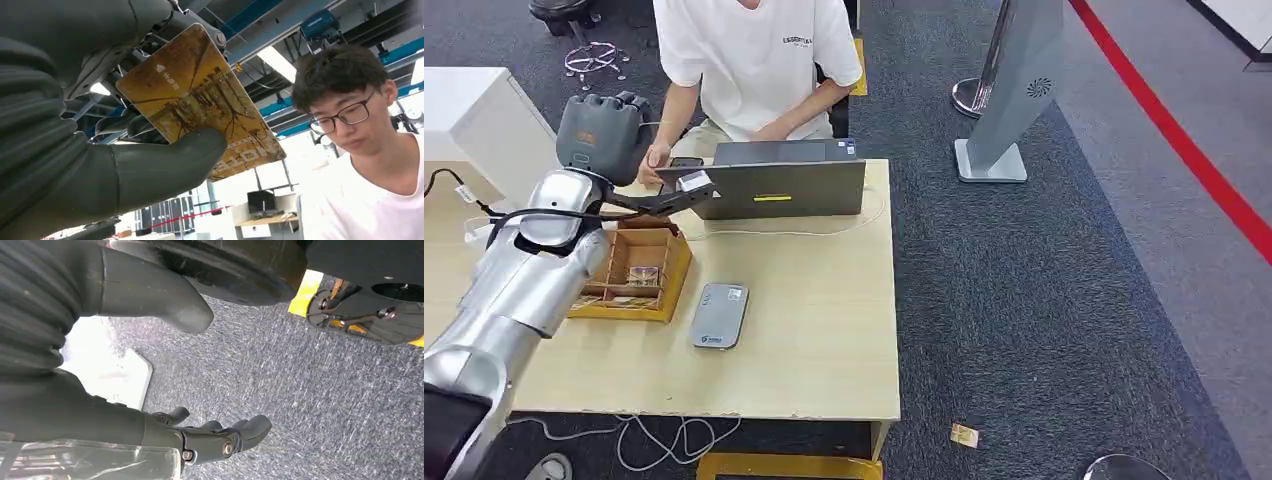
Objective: Pass the card to the sensor for recognition and then transmit it.
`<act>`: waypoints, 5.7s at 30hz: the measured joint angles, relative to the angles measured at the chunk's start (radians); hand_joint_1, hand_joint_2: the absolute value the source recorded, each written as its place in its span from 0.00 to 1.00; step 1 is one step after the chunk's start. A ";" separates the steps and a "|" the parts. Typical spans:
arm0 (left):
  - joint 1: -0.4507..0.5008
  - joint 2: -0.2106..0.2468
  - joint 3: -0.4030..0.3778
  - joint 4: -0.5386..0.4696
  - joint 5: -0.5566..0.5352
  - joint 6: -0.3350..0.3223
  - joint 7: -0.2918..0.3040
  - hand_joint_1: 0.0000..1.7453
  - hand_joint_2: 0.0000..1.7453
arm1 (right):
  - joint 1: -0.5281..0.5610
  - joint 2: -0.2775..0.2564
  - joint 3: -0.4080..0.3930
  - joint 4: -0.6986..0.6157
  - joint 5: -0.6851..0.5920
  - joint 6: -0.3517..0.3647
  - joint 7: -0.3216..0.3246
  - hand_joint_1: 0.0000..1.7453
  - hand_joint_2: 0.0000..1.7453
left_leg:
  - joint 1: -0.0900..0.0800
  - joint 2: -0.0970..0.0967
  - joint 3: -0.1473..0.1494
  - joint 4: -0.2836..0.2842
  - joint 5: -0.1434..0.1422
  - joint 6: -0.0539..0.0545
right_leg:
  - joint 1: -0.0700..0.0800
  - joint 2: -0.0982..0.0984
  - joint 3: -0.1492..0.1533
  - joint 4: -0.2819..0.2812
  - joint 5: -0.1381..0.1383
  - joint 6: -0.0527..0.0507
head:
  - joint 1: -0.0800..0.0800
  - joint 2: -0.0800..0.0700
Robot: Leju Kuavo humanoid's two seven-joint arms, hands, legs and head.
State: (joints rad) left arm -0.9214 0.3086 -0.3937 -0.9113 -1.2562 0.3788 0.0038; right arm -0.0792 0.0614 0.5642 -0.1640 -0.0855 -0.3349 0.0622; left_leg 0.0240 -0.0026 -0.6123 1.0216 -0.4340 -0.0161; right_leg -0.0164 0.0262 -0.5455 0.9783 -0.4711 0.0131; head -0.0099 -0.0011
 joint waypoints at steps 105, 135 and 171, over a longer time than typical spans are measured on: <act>0.581 -0.082 0.019 -0.262 -0.030 0.102 0.099 1.00 1.00 | 0.016 0.005 0.016 0.007 -0.012 0.000 0.061 0.00 1.00 | 0.000 -0.005 -0.001 -0.001 0.000 0.000 | 0.000 -0.005 0.002 0.000 -0.003 0.000 | 0.000 0.000; 0.277 0.100 0.281 -0.288 -0.015 0.207 -0.010 1.00 1.00 | 0.012 0.013 0.061 0.006 0.035 -0.032 0.071 0.00 1.00 | 0.002 -0.007 -0.002 -0.001 0.002 -0.002 | 0.001 -0.007 -0.001 0.001 -0.003 -0.002 | -0.001 0.000; 0.028 0.079 0.268 0.064 -0.100 0.182 0.015 0.00 1.00 | 0.010 0.018 0.087 0.006 0.051 -0.056 0.081 0.00 1.00 | 0.002 -0.003 -0.007 -0.001 0.003 -0.003 | 0.001 -0.003 -0.007 0.002 -0.002 -0.003 | -0.001 0.000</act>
State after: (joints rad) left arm -0.8938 0.3876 -0.1259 -0.8477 -1.3557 0.5604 0.0183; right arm -0.0695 0.0797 0.6508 -0.1575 -0.0343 -0.3910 0.1431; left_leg 0.0256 -0.0058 -0.6192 1.0205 -0.4313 -0.0188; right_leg -0.0152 0.0231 -0.5527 0.9799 -0.4726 0.0103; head -0.0111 -0.0011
